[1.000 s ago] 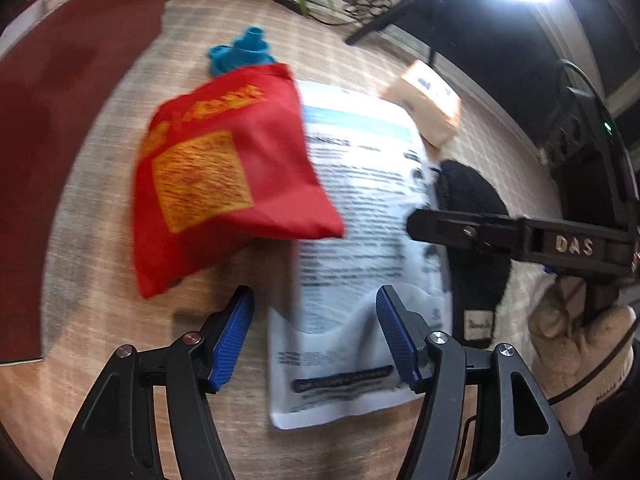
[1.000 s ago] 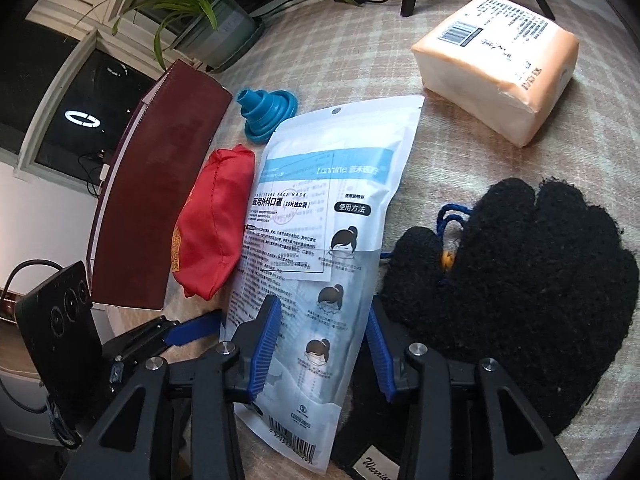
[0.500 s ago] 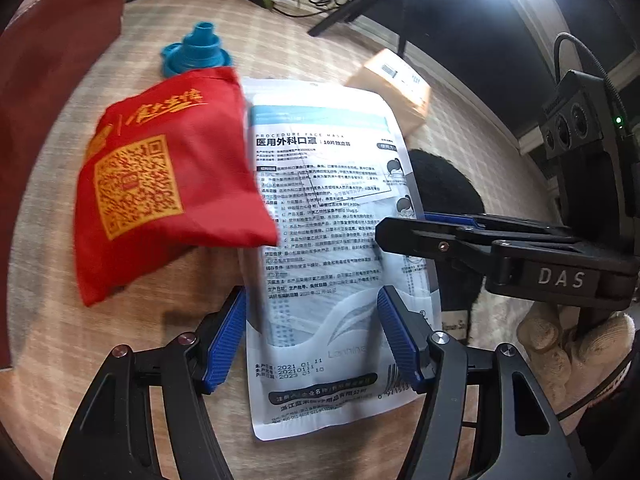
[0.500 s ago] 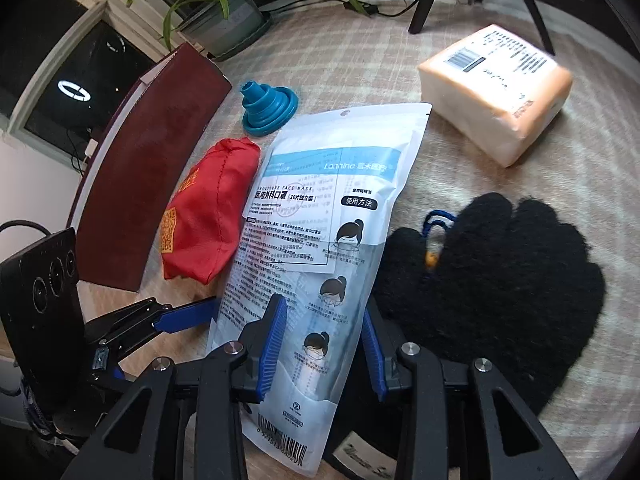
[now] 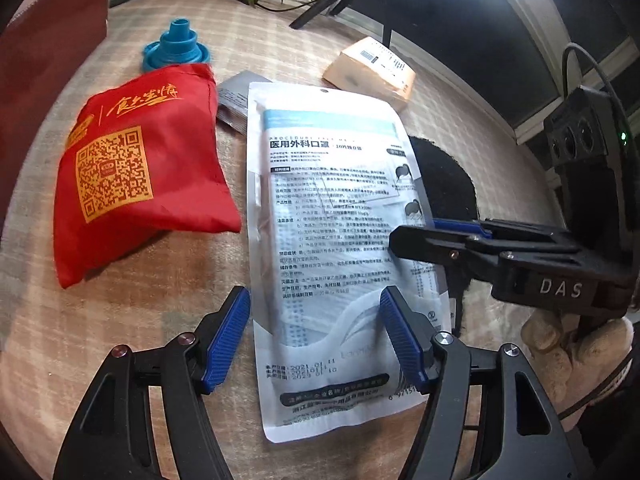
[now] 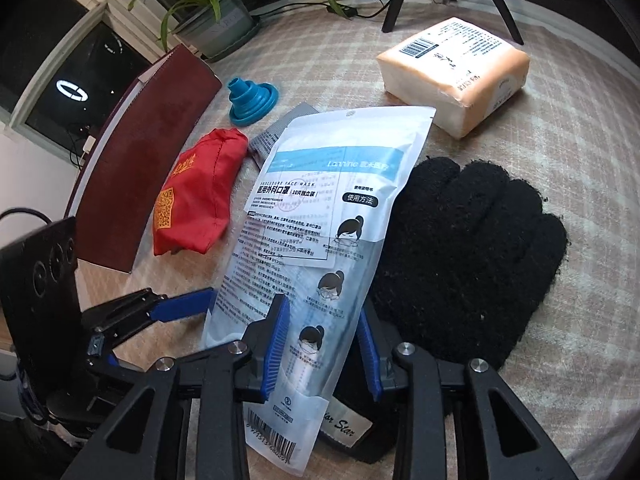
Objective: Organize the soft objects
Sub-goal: 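Close the right gripper on the mask packet's edge and lift it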
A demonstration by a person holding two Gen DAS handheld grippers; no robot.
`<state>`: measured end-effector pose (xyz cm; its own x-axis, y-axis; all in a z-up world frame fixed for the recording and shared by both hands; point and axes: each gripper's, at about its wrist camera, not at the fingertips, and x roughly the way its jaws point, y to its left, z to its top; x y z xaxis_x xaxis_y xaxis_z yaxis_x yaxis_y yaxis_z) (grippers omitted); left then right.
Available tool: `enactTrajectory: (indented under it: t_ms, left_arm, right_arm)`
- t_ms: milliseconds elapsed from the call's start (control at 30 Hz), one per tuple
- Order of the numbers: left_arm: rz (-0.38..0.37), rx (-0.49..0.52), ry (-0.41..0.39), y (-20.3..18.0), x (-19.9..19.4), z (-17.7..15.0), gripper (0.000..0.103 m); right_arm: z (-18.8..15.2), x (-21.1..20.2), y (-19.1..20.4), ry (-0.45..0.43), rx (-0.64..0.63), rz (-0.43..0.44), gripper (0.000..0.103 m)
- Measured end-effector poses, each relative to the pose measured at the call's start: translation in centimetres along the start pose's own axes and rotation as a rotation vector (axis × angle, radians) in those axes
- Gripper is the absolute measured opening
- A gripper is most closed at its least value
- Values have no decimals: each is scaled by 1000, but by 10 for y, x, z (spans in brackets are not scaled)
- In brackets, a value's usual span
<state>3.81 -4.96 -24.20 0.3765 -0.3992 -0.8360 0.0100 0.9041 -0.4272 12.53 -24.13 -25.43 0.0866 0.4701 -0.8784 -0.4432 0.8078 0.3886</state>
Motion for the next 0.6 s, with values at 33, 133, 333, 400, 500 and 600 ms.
enactTrajectory:
  t_ms: [33, 133, 333, 400, 500, 600]
  left_arm:
    - [4, -1, -1, 1, 0, 0, 67]
    - [-4, -10, -4, 4, -1, 2, 72]
    - [-25, 14, 8, -8, 6, 6, 73]
    - [-35, 7, 9, -9, 6, 7, 73]
    - [-51, -3, 3, -10, 2, 10, 73]
    - [-64, 5, 4, -14, -1, 10, 73]
  right_arm:
    - [0, 1, -1, -2, 3, 7, 31]
    - [-2, 1, -8, -8, 20, 40, 31]
    - [-3, 0, -13, -14, 50, 73, 30]
    - [-3, -1, -12, -19, 53, 70, 30]
    - [-3, -5, -10, -30, 56, 64, 30]
    - [-2, -10, -11, -42, 68, 64, 30]
